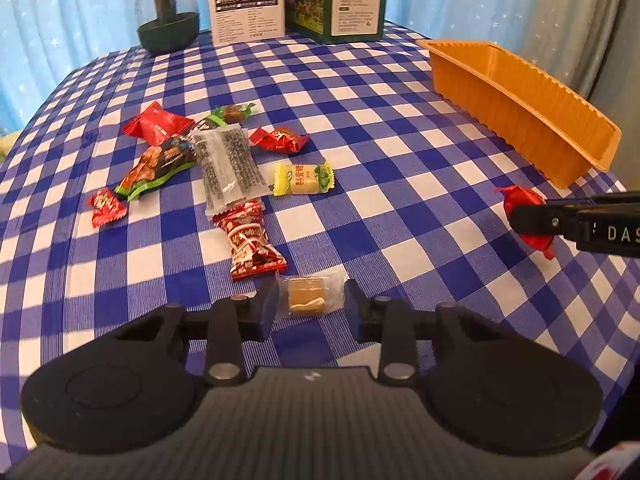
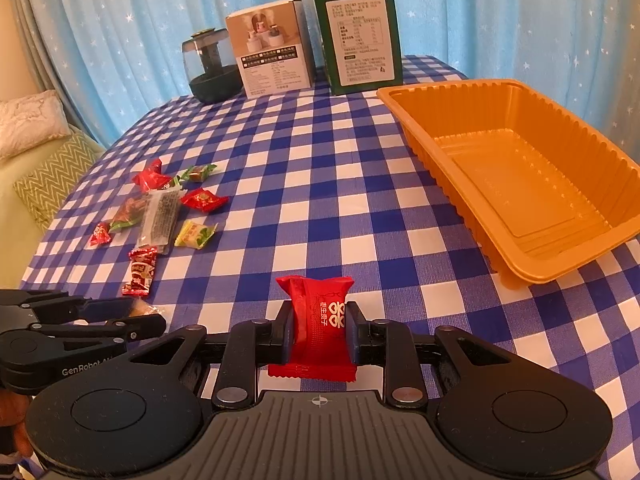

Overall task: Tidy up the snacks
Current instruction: 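Carry the red packet with the right gripper while the left gripper grasps a small clear candy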

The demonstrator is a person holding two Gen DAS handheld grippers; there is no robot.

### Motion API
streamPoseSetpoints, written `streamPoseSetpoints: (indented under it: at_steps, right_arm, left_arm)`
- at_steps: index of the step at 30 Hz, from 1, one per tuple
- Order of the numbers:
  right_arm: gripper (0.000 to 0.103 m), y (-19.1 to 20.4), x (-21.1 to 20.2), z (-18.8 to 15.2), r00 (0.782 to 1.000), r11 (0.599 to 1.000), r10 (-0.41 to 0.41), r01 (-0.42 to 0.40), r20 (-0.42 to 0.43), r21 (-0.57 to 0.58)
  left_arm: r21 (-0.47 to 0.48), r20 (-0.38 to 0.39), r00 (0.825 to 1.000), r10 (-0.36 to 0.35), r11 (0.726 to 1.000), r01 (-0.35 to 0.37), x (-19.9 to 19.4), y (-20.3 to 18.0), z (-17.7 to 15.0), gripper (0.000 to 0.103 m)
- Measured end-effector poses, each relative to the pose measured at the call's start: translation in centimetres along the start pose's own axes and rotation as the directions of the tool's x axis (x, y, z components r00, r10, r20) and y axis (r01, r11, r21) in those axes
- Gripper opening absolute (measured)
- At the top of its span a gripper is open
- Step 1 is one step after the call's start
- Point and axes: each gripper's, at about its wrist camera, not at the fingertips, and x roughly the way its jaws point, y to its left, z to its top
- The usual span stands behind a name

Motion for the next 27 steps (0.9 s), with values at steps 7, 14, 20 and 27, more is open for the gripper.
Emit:
streamPoseSetpoints:
  at_steps: [7,14,20,27]
  right_arm:
    - [0.026,-0.2,-1.2,-0.1,1.0,1.0,0.004,-0.004,0.019,0.001]
    - [0.026,-0.7,-3.2,0.5,0.998,1.0,-0.005,0.005,0.066,-0.003]
    - [0.026,-2.6,-5.9,1.9,0.989,0.999,-0.046,0.045,0.138,0.007]
    - [0.026,-7.5,-8.3,4.7,0.972,0.992,-0.12,0.108,0.202,0.071]
  left_arm:
    - [-0.05,0.003,1.0,-0.003,0.999,0.003,-1.8,-0.4,-0.7,0.031]
    - [-0.066,0.04,0.998,-0.038,0.997,0.041,-4.1,-2.3,0.5,0.031]
    - [-0.038,0.088,0.991,-0.098,0.994,0.102,-5.1,-5.8,3.5,0.031]
    - [0.007,0.143,0.972,-0.184,0.983,0.185,-4.7,-11.2,8.2,0.031]
